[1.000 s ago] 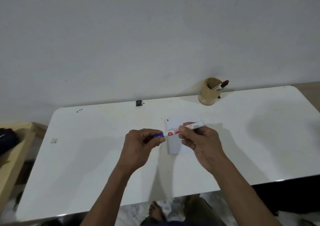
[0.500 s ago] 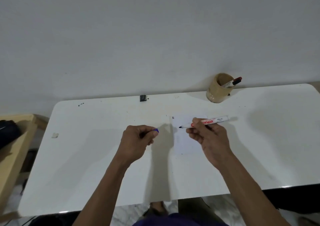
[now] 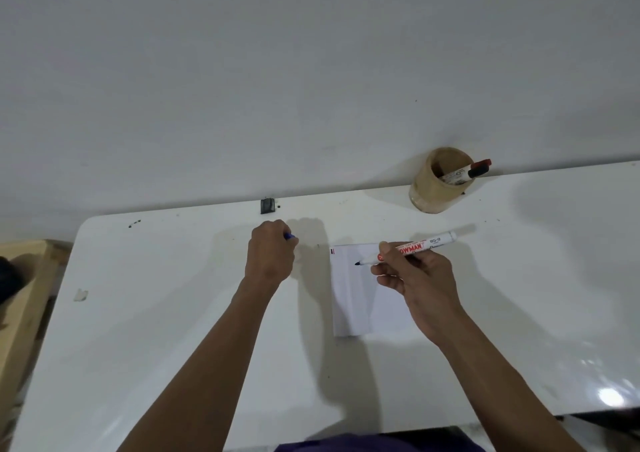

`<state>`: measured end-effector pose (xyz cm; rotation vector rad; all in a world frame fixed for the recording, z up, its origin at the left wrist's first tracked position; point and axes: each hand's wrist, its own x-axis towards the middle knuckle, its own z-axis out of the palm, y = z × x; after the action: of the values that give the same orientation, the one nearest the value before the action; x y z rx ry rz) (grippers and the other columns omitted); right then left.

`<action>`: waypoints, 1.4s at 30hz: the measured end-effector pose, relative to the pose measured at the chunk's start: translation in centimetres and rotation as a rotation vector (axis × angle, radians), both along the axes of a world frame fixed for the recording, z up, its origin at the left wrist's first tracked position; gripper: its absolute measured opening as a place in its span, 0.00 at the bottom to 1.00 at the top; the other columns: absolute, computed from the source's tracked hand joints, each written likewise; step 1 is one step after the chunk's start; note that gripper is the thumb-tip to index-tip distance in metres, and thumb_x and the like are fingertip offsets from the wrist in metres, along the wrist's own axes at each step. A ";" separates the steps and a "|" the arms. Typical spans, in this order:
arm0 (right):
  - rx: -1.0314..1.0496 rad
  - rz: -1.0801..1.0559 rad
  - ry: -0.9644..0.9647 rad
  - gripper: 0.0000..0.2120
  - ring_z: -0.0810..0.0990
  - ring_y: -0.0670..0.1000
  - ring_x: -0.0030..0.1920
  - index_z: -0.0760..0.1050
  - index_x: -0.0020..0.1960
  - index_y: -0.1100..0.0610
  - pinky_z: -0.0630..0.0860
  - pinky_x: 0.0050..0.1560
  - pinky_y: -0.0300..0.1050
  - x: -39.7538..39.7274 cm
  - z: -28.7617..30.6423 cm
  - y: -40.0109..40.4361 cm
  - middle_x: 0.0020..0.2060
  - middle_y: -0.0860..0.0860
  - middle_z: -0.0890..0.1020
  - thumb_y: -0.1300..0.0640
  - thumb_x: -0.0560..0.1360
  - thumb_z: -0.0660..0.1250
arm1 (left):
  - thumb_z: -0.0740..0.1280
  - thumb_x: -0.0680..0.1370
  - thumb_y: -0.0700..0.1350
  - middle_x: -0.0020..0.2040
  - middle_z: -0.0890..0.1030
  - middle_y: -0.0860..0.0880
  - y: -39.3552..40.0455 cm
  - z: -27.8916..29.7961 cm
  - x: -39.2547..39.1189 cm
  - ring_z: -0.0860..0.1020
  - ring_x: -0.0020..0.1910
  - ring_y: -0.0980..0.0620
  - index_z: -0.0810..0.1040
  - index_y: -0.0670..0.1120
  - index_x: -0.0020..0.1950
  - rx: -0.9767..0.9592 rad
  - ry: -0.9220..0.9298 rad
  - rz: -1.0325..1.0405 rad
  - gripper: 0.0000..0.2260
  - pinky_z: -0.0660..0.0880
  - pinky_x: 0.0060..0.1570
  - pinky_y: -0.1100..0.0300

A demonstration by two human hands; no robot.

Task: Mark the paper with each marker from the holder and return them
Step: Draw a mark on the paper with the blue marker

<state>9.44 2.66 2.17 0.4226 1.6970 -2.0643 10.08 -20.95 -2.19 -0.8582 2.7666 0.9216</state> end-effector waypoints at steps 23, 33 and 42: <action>0.243 0.233 0.313 0.06 0.86 0.51 0.42 0.83 0.44 0.62 0.84 0.44 0.49 -2.5 -4.6 -1.9 0.41 0.53 0.87 0.67 0.70 0.79 | 0.58 0.82 0.54 0.71 0.75 0.45 7.4 -4.1 7.8 0.72 0.71 0.44 0.75 0.49 0.70 -0.279 0.241 -0.357 0.19 0.67 0.70 0.41; 0.390 0.276 0.448 0.08 0.84 0.49 0.34 0.81 0.39 0.64 0.80 0.35 0.42 -4.1 -7.0 -3.7 0.35 0.53 0.86 0.64 0.70 0.80 | 0.59 0.82 0.56 0.74 0.73 0.44 7.4 -5.9 8.3 0.69 0.75 0.44 0.73 0.48 0.73 -0.404 0.237 -0.356 0.22 0.62 0.74 0.40; 0.440 0.309 0.475 0.08 0.84 0.53 0.35 0.81 0.39 0.63 0.80 0.35 0.44 -4.3 -8.4 -3.6 0.35 0.53 0.86 0.63 0.70 0.79 | 0.63 0.80 0.54 0.71 0.76 0.42 7.5 -6.6 8.1 0.73 0.72 0.42 0.77 0.46 0.70 -0.449 0.326 -0.319 0.20 0.66 0.72 0.38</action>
<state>5.09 -0.90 -6.20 -0.2205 2.3323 -1.6420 18.17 -13.45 -8.81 -0.2979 3.3270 0.4196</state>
